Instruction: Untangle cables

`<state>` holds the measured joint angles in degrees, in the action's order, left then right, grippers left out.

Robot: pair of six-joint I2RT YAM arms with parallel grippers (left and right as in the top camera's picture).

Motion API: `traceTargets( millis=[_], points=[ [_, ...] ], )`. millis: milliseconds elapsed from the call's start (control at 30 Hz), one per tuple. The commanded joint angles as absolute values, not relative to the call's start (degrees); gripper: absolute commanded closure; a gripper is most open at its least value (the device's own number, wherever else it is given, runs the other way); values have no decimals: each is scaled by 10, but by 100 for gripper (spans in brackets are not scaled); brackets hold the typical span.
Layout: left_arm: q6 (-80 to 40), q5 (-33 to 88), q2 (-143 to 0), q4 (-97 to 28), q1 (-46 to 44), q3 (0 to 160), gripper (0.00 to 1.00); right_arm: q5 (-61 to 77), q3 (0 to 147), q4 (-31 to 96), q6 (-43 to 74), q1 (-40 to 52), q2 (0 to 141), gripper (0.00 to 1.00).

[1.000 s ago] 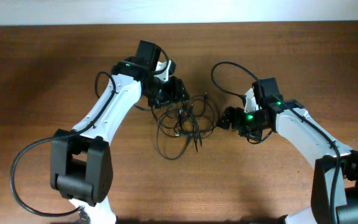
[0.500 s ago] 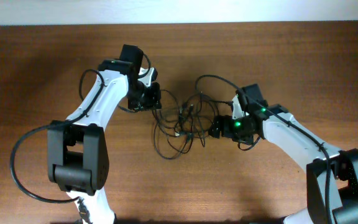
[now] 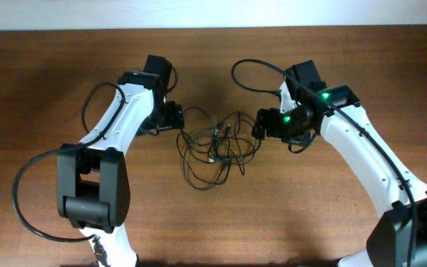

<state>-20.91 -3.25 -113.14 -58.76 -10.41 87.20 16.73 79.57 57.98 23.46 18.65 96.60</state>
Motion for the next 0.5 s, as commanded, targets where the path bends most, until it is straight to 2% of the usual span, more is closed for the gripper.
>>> traceTargets(
  millis=[0,100,367,400,467],
  points=[
    [-217,-39,-1124,-588,-103,872,10,168,799,576,227,229,966,16],
    [-217,-39,-1124,-588,-103,872,10,158,799,571,227,264,968,25],
    [-216,3,-1124,-585,-103,872,3,154,797,553,229,293,992,33],
    [-216,3,-1124,-582,-103,872,3,154,797,552,229,297,1000,37],
    [-216,2,-1124,-577,-103,872,1,153,797,550,229,303,1016,54]
  ],
)
